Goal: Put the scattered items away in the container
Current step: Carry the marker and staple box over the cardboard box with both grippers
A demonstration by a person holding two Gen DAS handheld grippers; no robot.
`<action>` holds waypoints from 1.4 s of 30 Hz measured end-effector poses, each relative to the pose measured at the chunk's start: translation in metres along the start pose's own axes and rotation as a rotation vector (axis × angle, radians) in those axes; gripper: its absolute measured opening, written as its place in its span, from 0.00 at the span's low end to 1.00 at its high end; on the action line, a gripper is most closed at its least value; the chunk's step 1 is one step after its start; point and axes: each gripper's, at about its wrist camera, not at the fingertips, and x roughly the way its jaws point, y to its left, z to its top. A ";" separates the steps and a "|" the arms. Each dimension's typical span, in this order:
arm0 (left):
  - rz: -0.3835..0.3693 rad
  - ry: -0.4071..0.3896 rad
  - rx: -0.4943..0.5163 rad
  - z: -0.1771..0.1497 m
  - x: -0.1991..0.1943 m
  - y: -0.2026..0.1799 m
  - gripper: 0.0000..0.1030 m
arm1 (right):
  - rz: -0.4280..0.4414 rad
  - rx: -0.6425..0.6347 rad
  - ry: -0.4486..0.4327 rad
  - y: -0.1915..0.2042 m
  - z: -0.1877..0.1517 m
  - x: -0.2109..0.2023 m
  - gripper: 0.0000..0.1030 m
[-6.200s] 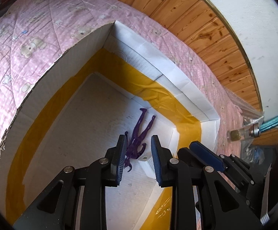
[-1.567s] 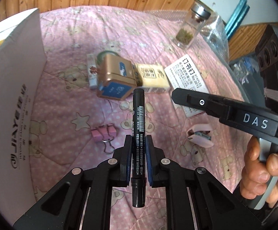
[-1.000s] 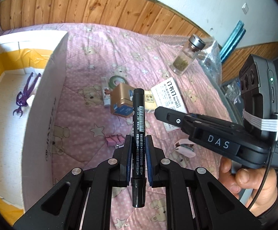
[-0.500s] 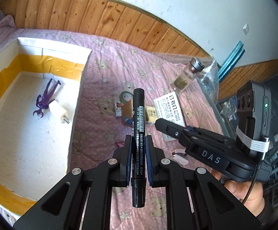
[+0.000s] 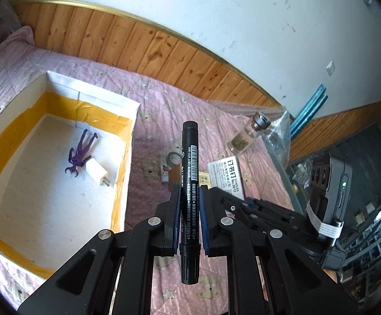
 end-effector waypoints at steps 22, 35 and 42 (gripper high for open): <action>-0.070 -0.181 -0.112 0.043 -0.079 0.046 0.13 | 0.068 -0.066 -0.055 0.064 0.013 0.000 0.16; -0.031 -0.196 -0.170 0.058 -0.085 0.086 0.13 | 0.116 -0.097 -0.049 0.095 0.023 0.013 0.16; 0.022 -0.180 -0.197 0.068 -0.078 0.106 0.13 | 0.124 -0.132 -0.036 0.109 0.036 0.023 0.16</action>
